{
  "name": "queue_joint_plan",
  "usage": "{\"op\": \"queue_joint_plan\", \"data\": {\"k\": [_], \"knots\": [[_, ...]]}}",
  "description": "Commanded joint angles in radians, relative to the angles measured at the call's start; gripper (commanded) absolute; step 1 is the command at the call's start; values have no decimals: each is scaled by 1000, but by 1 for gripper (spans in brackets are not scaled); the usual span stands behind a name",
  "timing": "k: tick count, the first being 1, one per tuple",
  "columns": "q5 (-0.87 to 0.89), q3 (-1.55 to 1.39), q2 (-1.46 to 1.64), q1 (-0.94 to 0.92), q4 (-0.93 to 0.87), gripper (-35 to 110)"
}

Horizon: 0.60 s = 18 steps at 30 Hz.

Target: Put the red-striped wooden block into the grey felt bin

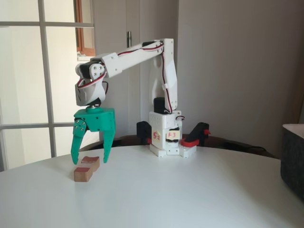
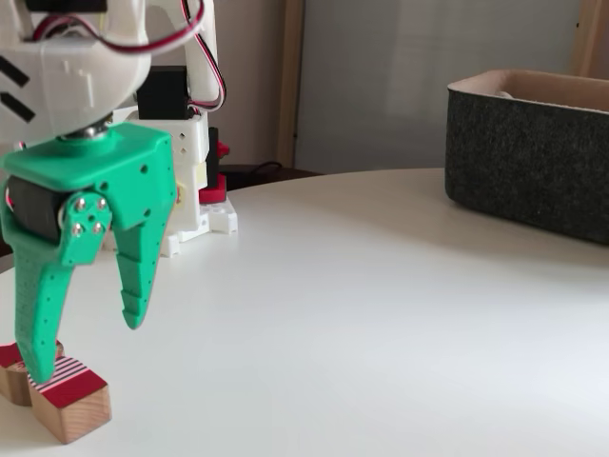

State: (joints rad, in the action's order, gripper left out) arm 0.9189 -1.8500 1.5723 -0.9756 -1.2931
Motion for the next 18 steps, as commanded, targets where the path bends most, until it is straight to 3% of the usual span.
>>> {"op": "queue_joint_plan", "data": {"k": [1, 18], "knots": [[12, 0, 6, -15, 8, 28], [31, 95, -132, -43, 72, 27]]}}
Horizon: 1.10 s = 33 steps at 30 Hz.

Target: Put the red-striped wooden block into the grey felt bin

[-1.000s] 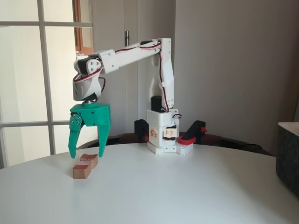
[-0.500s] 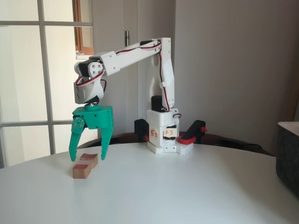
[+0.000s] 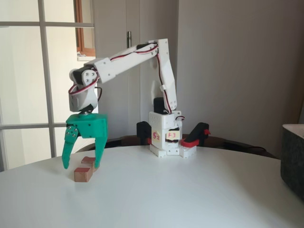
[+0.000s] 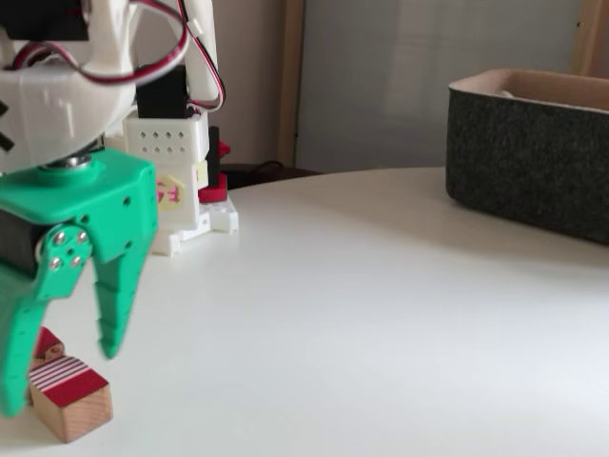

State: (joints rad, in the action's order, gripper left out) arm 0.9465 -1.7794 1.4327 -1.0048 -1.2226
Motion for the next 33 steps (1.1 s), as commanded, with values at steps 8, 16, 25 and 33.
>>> {"op": "queue_joint_plan", "data": {"k": [8, 16, 25, 33], "knots": [[-32, 25, -54, -6, 12, 26], [-64, 23, -95, 9, 34, 25], [-69, 23, -104, 8, 81, 16], [-61, 28, -100, -12, 92, 9]]}}
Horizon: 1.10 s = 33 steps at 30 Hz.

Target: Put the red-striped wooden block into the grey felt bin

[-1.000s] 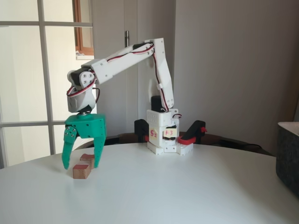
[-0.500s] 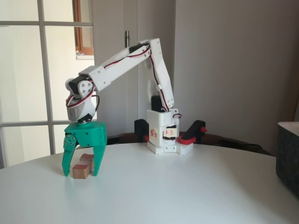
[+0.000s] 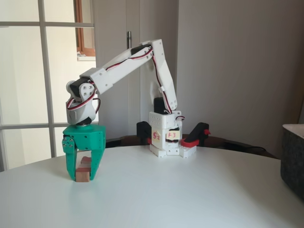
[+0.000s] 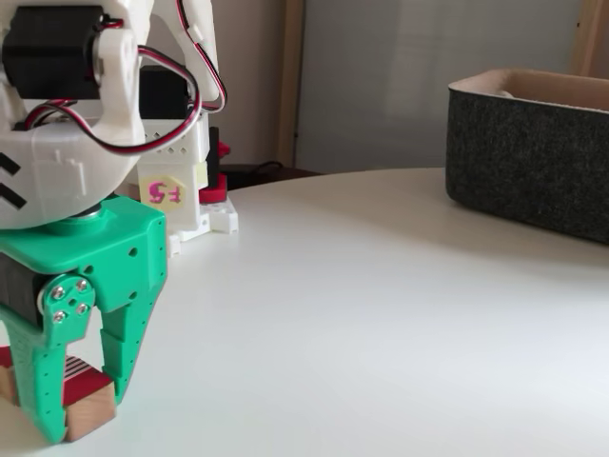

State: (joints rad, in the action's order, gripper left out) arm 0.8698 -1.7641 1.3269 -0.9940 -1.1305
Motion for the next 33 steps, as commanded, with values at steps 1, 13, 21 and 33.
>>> {"op": "queue_joint_plan", "data": {"k": [1, 13, 21, 33], "knots": [[17, 12, 6, -25, 2, 8], [55, 54, 15, -43, 5, 4], [71, 121, 28, -51, 3, 5], [91, 175, 135, -48, 3, 4]]}}
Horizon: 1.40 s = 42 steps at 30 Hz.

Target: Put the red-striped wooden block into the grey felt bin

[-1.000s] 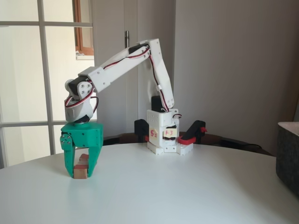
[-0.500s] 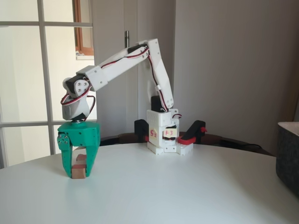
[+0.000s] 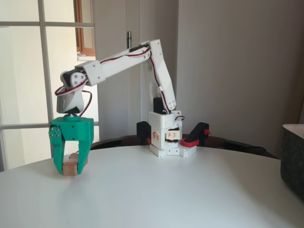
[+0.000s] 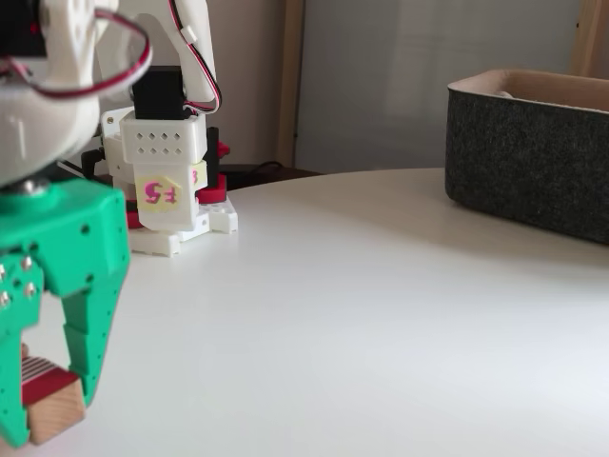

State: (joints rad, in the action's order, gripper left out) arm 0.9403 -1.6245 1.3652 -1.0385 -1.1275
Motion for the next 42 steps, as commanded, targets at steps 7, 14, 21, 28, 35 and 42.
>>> {"op": "queue_joint_plan", "data": {"k": [7, 14, 21, 28, 35, 42], "knots": [[25, 69, 204, 23, 2, 5], [40, 89, 304, 66, 51, 5], [46, 91, 393, 156, 158, 5], [9, 91, 505, 318, 175, 5], [-41, 95, 620, 502, 176, 5], [-91, 124, 670, 706, 176, 4]]}}
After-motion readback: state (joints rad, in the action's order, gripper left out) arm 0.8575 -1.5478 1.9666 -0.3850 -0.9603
